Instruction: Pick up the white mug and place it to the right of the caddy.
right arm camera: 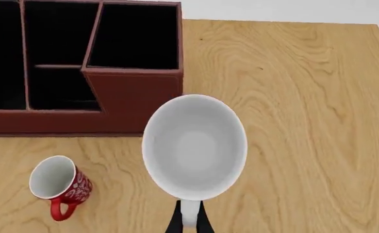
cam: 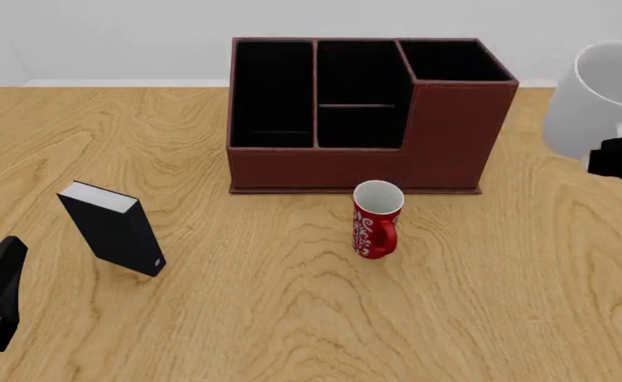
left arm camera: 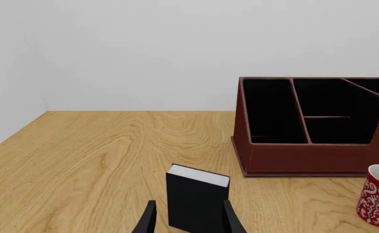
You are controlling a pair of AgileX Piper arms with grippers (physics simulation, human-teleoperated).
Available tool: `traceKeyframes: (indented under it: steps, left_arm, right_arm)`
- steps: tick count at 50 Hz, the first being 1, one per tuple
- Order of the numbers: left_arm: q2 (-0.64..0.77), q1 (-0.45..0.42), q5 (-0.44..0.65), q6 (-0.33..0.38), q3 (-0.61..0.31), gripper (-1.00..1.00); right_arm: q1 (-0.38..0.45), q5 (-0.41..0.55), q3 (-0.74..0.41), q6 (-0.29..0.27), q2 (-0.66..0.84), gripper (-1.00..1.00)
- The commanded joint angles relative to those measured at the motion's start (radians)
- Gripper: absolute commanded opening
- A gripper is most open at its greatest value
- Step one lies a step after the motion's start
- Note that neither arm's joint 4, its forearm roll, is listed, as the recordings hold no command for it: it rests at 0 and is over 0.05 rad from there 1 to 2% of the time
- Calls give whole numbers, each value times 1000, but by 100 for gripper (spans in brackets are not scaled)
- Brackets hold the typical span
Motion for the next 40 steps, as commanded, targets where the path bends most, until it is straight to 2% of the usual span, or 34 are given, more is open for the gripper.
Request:
traceKeyframes:
  steps: [1, 22, 40]
  left_arm:
    - [0, 0, 0, 0, 0, 100]
    - [0, 0, 0, 0, 0, 100]
    - [0, 0, 0, 0, 0, 100]
  right_arm:
    - [-79, -47, 19, 7, 33, -100]
    - [-130, -107, -30, -4, 144, -100]
    - [-165, -112, -162, -20, 285, -100]
